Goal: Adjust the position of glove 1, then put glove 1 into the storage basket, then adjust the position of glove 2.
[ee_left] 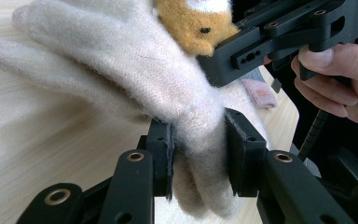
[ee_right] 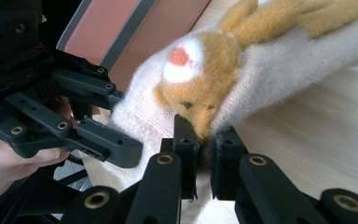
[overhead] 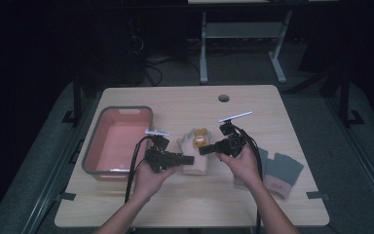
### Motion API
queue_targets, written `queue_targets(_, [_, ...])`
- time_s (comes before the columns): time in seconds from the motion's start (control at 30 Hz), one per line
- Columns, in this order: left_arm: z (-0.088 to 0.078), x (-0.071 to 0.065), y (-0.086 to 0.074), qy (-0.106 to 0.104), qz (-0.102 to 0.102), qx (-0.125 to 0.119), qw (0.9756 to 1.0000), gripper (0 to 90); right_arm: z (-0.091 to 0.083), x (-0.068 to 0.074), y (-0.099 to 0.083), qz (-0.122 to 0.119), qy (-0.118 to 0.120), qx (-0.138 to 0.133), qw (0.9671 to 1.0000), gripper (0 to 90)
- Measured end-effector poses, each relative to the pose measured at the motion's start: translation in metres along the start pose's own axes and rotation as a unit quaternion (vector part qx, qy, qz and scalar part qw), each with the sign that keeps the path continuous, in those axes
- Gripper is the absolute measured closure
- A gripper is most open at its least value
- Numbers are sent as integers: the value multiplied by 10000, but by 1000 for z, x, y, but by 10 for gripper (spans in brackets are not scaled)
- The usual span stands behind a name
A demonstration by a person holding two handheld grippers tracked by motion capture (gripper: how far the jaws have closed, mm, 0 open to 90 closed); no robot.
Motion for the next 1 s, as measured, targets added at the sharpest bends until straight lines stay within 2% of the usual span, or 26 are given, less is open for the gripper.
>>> queue_targets(0.23, [0, 1, 1, 13, 72, 11, 10000, 661, 0, -1, 0, -19, -2, 17, 10000, 826])
queue_targets(0.57, [-7, 0, 2, 35, -2, 32, 10000, 662, 3, 1, 3, -6, 84, -19, 10000, 826])
queue_targets(0.8, [-15, -2, 8, -42, -47, -36, 10000, 662, 1, 6, 13, -62, 67, -53, 9999, 826])
queue_targets(1.0, [-20, -4, 14, -72, 39, -29, 10000, 662, -3, 9, 19, -63, 90, -131, 9999, 826])
Point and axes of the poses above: each handheld gripper's, and its own axes: z roughly forward along the jaws, y roughly out of its top, x roughly to its left, the point moved 6 cm from there along z, roughly forward along the jaws, and after that the axes turned 15 degrees about -z, right-handed, at the moved point
